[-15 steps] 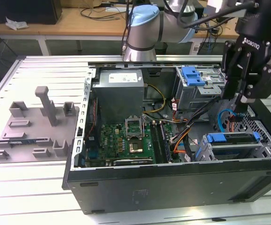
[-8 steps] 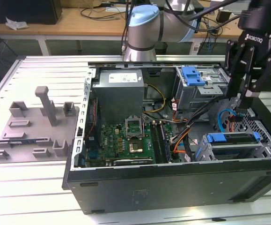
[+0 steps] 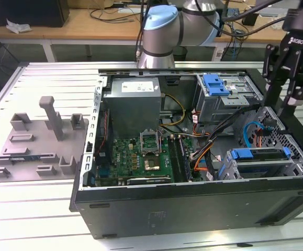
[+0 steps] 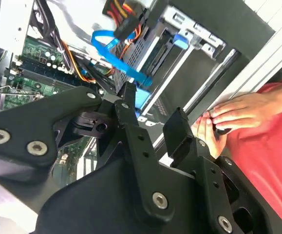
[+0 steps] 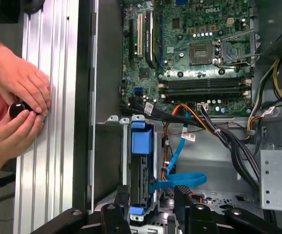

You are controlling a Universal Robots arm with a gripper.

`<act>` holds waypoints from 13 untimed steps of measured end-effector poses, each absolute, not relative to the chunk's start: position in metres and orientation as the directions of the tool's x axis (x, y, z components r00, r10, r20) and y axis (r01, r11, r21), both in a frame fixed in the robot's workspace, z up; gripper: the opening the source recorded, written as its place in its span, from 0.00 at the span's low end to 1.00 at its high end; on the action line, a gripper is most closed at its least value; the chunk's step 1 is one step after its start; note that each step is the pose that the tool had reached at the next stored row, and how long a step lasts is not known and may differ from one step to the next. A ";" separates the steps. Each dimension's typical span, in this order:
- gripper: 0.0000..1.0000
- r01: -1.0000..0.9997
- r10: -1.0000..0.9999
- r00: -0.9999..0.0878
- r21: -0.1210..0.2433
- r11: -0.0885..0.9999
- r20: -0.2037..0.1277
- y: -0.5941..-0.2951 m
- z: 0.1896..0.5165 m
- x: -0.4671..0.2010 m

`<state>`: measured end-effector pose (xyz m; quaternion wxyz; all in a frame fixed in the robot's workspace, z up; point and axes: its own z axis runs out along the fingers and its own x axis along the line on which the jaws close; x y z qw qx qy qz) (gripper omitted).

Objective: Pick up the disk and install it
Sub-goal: 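Insert the first disk wire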

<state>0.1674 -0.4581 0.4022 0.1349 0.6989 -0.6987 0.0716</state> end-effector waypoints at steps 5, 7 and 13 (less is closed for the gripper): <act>0.50 -0.993 -0.952 0.023 0.119 0.015 0.306 -0.449 0.400 0.188; 0.50 -0.993 -0.945 0.023 0.121 0.017 0.325 -0.436 0.399 0.192; 0.50 -0.993 -0.935 0.023 0.120 0.021 0.355 -0.418 0.391 0.193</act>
